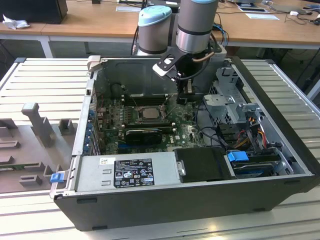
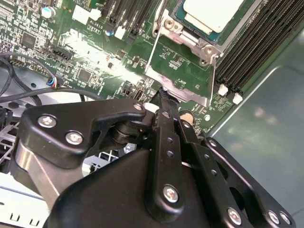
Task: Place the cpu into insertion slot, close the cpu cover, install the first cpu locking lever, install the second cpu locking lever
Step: 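Close the cpu cover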
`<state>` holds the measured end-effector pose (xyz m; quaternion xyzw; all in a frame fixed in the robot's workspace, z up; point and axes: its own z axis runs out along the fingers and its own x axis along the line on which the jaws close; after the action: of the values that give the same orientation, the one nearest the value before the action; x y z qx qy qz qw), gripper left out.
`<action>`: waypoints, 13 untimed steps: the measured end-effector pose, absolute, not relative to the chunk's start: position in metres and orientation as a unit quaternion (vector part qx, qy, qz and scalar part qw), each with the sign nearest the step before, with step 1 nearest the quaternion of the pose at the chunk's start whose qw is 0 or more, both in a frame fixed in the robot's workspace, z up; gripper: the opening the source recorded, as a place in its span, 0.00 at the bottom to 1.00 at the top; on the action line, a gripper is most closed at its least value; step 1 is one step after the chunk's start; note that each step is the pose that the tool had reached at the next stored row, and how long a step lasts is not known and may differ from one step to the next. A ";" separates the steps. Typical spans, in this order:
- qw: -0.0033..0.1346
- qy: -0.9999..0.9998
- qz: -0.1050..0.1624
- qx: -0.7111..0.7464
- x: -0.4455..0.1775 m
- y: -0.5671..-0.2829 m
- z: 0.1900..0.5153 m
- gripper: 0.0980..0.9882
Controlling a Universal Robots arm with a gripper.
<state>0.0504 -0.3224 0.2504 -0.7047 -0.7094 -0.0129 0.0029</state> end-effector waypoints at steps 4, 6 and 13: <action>0.003 -0.709 -0.013 -0.705 0.047 -0.322 0.250 0.01; 0.003 -0.709 -0.013 -0.705 0.046 -0.322 0.250 0.01; 0.003 -0.709 -0.013 -0.705 0.043 -0.322 0.250 0.01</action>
<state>0.0435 -0.3224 0.2504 -0.7047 -0.7094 -0.0129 0.0029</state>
